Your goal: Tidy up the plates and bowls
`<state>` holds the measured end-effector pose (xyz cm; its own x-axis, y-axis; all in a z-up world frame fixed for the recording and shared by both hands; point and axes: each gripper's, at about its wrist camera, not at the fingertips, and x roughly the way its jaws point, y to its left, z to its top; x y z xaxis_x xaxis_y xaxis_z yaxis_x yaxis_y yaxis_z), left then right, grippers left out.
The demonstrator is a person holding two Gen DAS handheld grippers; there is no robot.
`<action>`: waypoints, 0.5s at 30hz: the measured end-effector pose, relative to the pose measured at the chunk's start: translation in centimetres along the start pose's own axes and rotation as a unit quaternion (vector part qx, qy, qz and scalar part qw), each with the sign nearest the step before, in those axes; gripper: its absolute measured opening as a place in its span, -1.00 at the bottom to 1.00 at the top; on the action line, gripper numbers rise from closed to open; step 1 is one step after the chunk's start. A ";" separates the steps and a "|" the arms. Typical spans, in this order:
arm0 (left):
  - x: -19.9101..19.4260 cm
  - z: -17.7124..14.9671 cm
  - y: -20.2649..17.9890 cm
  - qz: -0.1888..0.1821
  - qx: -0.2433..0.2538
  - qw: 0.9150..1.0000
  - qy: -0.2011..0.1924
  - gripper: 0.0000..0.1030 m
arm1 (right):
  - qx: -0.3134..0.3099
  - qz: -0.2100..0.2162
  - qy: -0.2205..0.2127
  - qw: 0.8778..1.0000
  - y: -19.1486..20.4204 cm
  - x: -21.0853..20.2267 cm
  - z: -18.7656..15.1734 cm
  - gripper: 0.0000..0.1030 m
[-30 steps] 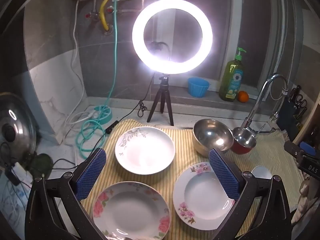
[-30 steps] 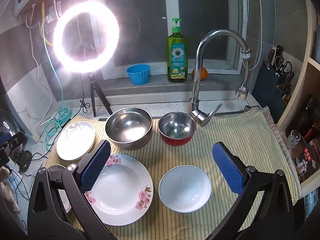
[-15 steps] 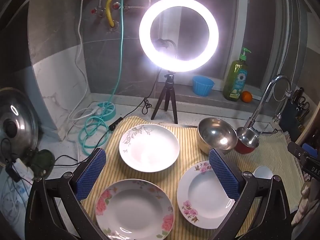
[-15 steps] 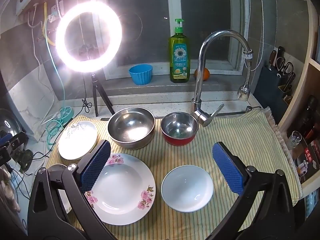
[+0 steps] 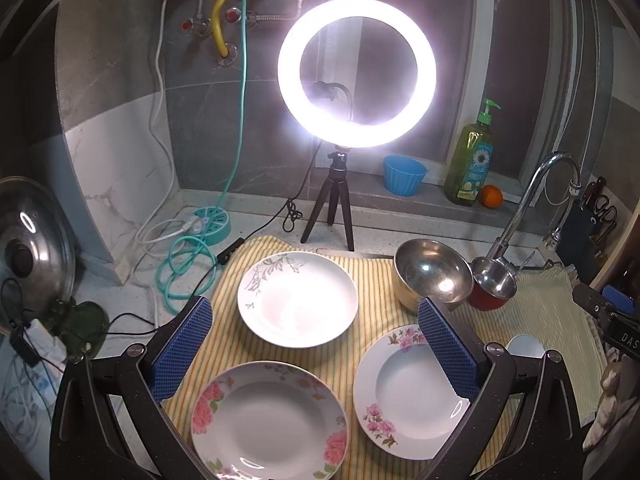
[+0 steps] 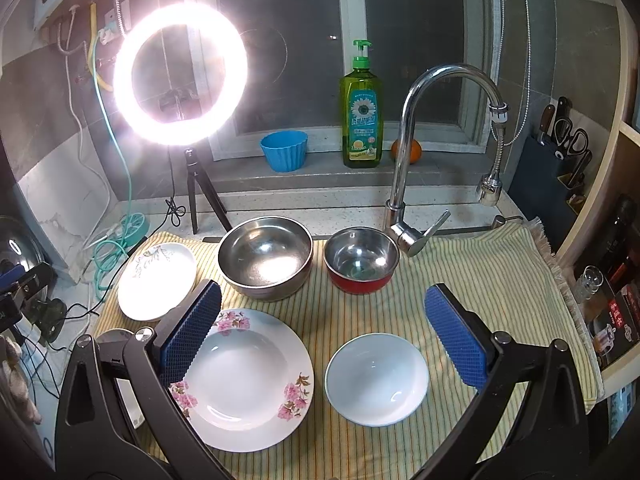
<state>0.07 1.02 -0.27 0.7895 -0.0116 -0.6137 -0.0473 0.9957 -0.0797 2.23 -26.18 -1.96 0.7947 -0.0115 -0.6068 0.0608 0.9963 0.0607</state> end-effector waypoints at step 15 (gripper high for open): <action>0.1 0.2 -0.1 -0.009 0.002 1.000 0.000 0.99 | -0.004 -0.001 0.003 1.000 0.3 0.3 -0.2 1.00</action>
<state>0.29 0.89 -0.21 0.7906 -0.0290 -0.6117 -0.0315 0.9956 -0.0880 2.40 -25.87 -2.29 0.7905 -0.0123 -0.6124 0.0571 0.9969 0.0537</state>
